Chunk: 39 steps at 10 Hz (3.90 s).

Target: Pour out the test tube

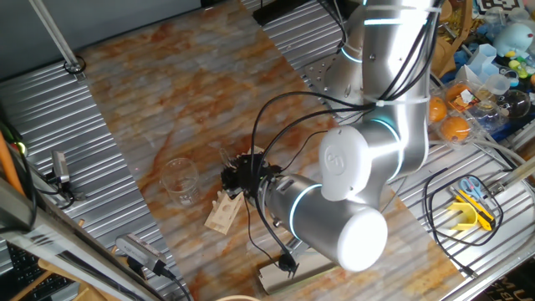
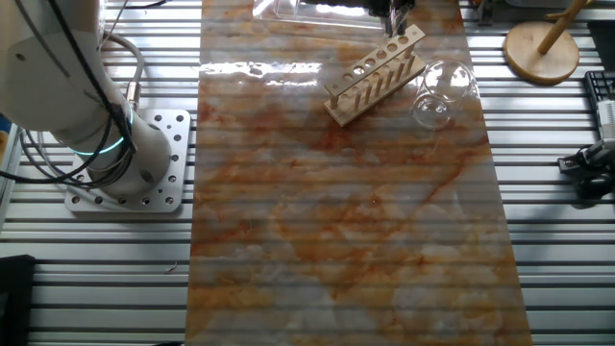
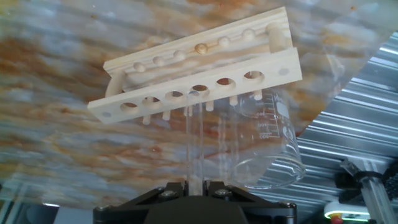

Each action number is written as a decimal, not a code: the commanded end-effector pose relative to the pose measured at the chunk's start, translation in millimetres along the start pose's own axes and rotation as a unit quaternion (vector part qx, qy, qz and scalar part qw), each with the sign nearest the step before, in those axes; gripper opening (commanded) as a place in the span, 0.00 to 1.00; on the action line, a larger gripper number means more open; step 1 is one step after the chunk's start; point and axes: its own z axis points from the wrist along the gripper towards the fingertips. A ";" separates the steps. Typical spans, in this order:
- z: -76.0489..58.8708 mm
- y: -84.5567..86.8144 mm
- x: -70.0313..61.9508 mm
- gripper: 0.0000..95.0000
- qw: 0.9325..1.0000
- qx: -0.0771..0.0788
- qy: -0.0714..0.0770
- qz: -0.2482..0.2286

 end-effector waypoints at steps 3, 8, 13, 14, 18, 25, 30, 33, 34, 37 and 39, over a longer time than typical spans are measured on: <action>4.8 -2.3 -3.6 0.00 1.000 0.002 0.000 0.005; 7.4 -3.8 -5.8 0.00 1.000 -0.001 0.013 0.008; 3.7 -8.5 -13.9 0.00 1.000 -0.006 0.022 0.005; 2.8 -9.5 -15.9 0.00 1.000 -0.008 0.026 0.002; 0.8 -11.9 -21.1 0.00 0.999 -0.010 0.035 -0.002; 4.5 -13.7 -29.4 0.00 0.998 -0.015 0.054 -0.003; 9.2 -13.4 -34.8 0.00 0.998 -0.018 0.065 -0.004; 11.4 -12.8 -39.3 0.00 0.997 -0.019 0.069 -0.001; 11.8 -13.5 -41.0 0.00 0.997 -0.020 0.070 -0.001; 11.8 -15.7 -47.1 0.00 0.997 -0.023 0.079 0.001; 13.0 -16.5 -50.2 0.00 0.996 -0.024 0.082 0.001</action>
